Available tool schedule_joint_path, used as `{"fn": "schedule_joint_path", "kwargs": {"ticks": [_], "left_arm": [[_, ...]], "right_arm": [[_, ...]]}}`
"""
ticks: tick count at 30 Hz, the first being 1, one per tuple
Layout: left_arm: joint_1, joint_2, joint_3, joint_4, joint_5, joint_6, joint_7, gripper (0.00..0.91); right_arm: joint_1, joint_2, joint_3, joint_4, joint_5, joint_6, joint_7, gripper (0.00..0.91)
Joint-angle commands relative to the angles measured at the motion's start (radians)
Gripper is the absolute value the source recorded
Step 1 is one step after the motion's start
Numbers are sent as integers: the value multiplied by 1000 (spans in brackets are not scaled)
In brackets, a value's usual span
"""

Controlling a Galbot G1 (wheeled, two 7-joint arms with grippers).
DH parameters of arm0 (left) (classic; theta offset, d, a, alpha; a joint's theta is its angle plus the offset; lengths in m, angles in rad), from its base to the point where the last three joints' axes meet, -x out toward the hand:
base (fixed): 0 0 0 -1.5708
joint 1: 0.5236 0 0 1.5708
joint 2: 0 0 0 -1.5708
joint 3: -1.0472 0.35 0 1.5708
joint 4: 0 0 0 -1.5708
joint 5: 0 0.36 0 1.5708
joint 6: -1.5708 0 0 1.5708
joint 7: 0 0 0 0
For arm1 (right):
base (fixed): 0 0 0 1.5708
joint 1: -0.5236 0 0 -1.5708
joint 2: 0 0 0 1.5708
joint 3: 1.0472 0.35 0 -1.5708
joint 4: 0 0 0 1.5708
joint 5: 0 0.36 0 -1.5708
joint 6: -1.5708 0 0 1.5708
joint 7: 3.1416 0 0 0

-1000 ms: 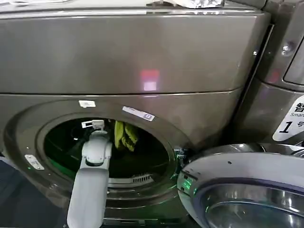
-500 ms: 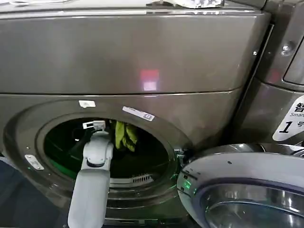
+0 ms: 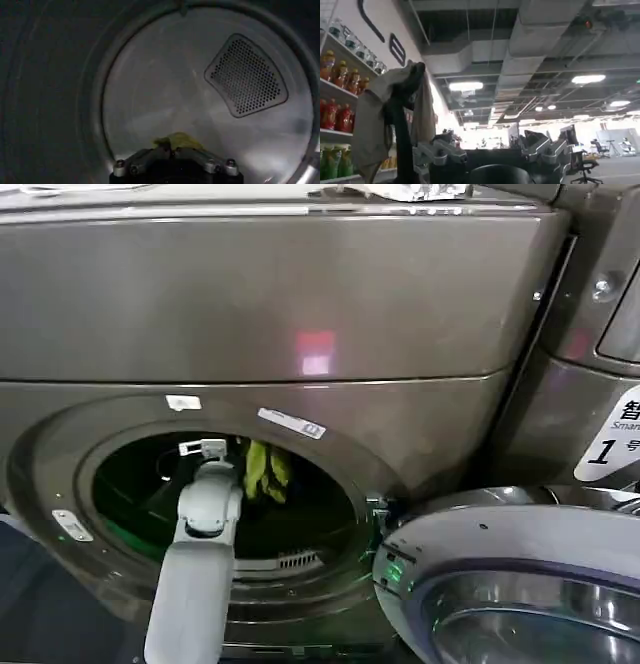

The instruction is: Grasp the clothes from the dryer.

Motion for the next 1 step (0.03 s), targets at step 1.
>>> {"fn": "schedule_joint_path", "kwargs": {"ticks": [1], "left_arm": [[-4, 2, -1, 1, -1, -1, 8, 0]], "right_arm": [[-1, 0, 3, 6, -1, -13, 0, 907]]}}
